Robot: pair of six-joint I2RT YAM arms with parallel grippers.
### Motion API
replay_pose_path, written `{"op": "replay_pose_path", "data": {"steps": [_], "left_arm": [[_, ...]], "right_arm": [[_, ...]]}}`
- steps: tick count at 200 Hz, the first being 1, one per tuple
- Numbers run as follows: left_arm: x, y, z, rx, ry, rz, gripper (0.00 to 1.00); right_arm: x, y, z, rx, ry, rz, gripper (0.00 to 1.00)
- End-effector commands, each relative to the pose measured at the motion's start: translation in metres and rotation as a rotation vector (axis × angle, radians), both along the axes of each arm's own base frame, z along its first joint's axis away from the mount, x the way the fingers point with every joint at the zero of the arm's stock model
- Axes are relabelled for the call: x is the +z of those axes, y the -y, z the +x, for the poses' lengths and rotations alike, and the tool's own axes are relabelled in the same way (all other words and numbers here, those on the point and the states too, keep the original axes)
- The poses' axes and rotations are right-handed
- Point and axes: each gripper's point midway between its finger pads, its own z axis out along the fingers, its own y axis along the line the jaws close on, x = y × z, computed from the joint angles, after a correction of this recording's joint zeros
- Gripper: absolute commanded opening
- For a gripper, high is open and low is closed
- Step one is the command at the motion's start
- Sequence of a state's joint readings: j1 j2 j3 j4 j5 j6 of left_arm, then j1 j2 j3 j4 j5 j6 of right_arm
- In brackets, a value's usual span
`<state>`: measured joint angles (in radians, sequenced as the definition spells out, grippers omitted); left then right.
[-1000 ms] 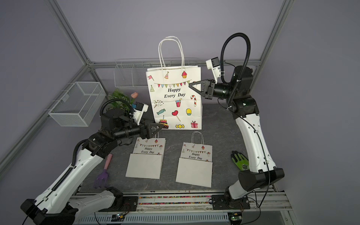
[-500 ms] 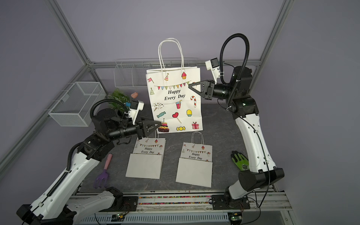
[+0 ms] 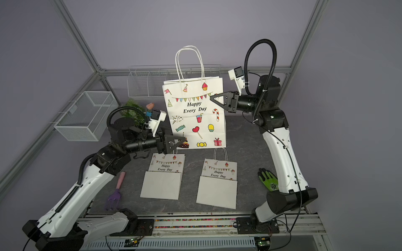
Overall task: Put away the paper bag
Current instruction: Press the paper bag.
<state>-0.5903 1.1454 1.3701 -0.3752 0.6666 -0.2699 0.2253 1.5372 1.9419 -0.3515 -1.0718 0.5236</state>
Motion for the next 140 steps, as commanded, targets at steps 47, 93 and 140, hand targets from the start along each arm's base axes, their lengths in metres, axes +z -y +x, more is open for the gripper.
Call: {"op": "replay_pose_path", "data": {"steps": [47,93,140], "left_arm": [[0.065,-0.056,0.016,0.307,0.212,-0.023,0.98],[0.062,-0.046,0.016,0.135,0.146,-0.112,0.98],[0.071,-0.023,-0.005,-0.101,0.129,-0.201,0.98]], "right_arm": [[-0.021,0.003,-0.04,0.07,0.017,-0.036,0.07],[-0.016,0.001,-0.054,0.143,0.014,0.004,0.07],[-0.017,-0.006,-0.061,0.186,0.006,0.004,0.07]]}}
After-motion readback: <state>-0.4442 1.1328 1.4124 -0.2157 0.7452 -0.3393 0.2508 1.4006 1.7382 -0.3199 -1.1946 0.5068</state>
